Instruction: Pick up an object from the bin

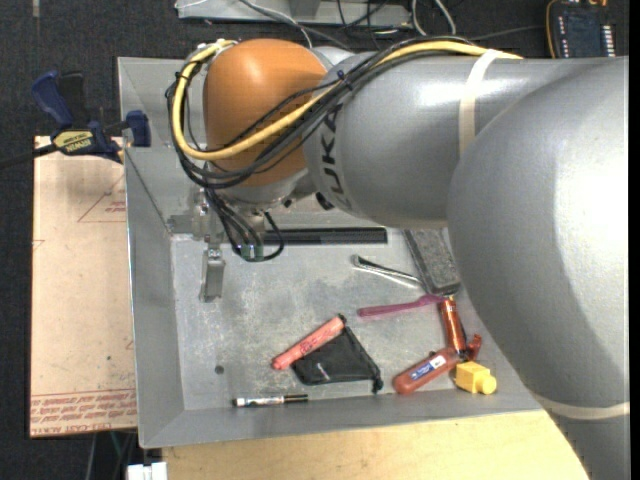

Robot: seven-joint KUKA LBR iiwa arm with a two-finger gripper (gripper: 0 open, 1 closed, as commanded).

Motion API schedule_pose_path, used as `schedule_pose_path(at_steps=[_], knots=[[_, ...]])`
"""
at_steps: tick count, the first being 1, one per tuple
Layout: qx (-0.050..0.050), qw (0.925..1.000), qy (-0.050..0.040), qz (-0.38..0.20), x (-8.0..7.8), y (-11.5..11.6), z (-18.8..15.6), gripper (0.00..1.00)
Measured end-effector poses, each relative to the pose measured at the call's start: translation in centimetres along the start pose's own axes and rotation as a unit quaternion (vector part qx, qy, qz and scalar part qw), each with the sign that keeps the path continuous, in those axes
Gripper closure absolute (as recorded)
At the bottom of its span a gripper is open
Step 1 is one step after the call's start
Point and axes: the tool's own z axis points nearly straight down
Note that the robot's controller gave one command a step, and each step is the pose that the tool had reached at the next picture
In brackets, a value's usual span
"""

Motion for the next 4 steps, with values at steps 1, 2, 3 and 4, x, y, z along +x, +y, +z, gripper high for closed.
schedule_pose_path(at_steps=[1, 2, 3, 4], knots=[[0.0, 0.9888, 0.0004, -0.149, 4.5, -7.5, 8.6, 0.0], [-0.001, 0.974, -0.0027, -0.226, 5.7, -9.7, 6.2, 0.0], [0.0, 0.9589, 0.0031, -0.284, 5.1, -17.4, 8.6, 0.0], [-0.003, 0.923, -0.0047, -0.385, 3.8, -17.8, 11.6, 0.0]])
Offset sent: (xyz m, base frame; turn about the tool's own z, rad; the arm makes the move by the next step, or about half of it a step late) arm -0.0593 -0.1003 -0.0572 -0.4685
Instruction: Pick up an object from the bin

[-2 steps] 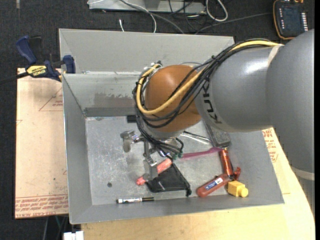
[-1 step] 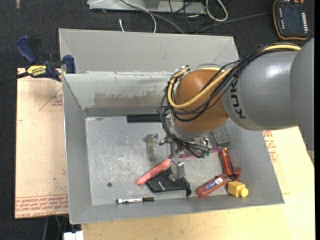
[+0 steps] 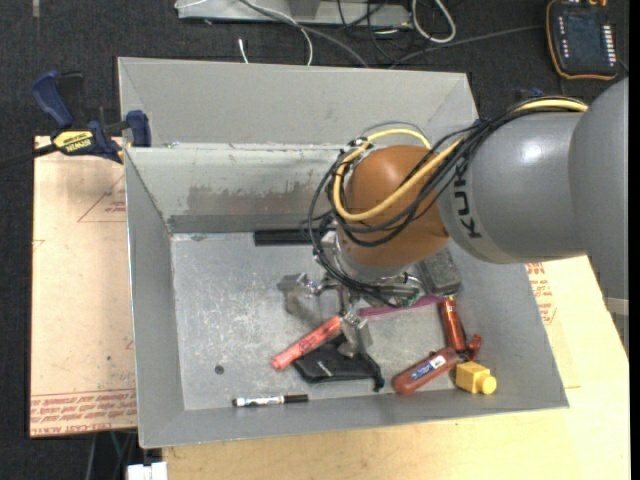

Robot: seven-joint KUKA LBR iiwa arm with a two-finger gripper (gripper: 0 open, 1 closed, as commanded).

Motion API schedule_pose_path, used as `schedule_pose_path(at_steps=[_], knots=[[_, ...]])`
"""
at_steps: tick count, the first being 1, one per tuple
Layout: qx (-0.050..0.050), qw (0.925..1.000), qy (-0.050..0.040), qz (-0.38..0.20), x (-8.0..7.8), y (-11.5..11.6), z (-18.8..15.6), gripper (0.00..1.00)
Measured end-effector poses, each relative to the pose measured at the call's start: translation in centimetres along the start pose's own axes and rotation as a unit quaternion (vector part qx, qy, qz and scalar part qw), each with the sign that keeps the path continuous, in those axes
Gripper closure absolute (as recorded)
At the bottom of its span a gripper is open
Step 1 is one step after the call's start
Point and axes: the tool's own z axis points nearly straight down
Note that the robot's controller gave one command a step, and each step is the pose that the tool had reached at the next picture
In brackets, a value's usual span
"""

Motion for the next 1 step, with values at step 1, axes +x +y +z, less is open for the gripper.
schedule_pose_path(at_steps=[1], knots=[[-0.001, 0.9976, 0.0056, 0.07, 3.47, -1.19, -0.25, 1.0]])
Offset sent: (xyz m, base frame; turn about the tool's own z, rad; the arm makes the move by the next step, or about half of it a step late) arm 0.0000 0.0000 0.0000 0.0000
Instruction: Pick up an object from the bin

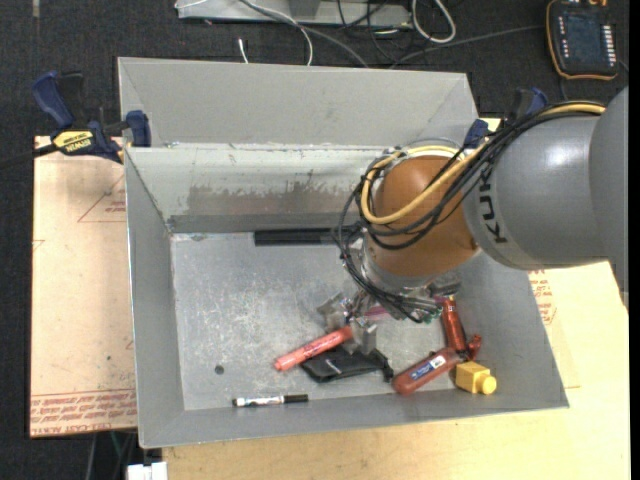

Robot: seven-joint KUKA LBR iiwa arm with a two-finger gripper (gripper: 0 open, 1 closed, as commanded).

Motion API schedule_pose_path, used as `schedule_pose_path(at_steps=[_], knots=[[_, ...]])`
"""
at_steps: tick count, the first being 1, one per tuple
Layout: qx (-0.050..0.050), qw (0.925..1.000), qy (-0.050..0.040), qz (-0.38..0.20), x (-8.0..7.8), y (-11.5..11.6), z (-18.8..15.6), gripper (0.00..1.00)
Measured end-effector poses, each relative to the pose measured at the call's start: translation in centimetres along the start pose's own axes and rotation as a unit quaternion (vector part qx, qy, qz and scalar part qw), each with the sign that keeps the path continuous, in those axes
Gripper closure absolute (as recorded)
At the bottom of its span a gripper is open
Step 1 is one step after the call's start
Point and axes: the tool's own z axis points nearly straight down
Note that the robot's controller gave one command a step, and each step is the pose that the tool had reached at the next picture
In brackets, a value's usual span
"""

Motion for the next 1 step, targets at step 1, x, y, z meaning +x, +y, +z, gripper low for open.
schedule_pose_path(at_steps=[1], knots=[[0.0, 1.0, -0.0002, 0.0, -0.01, 0.0, -0.02, 1.0]])
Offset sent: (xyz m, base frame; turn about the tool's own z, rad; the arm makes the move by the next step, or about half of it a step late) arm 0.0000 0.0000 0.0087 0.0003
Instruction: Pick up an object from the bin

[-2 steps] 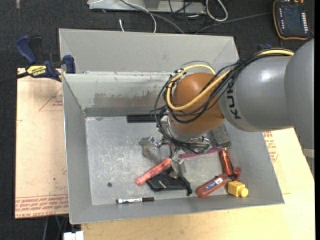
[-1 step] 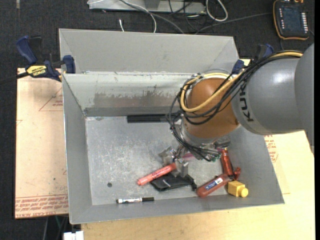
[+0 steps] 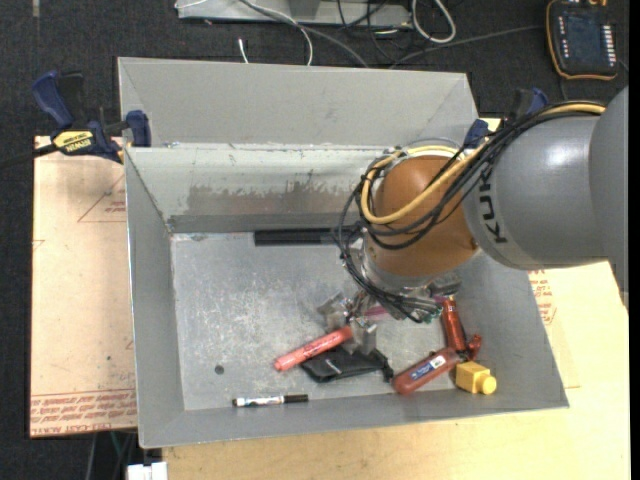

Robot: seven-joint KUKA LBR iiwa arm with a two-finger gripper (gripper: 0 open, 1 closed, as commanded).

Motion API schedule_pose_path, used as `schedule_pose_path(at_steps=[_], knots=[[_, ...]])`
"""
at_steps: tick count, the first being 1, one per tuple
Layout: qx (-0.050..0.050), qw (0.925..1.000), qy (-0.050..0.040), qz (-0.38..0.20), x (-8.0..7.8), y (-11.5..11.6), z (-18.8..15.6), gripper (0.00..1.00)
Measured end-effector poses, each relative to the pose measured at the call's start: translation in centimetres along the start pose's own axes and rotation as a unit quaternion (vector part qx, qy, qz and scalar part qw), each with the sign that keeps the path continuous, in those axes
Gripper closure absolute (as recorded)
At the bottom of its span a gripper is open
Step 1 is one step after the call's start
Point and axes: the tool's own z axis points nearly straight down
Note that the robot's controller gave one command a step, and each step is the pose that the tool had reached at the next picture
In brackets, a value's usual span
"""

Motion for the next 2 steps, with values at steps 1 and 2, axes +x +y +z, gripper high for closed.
schedule_pose_path(at_steps=[1, 2], knots=[[0.0, 1.0, -0.0003, 0.001, 0.0, 0.0, -0.4, 1.0], [-0.003, 1.0, 0.0035, 0.001, 0.2, 0.2, -2.4, 1.0]])
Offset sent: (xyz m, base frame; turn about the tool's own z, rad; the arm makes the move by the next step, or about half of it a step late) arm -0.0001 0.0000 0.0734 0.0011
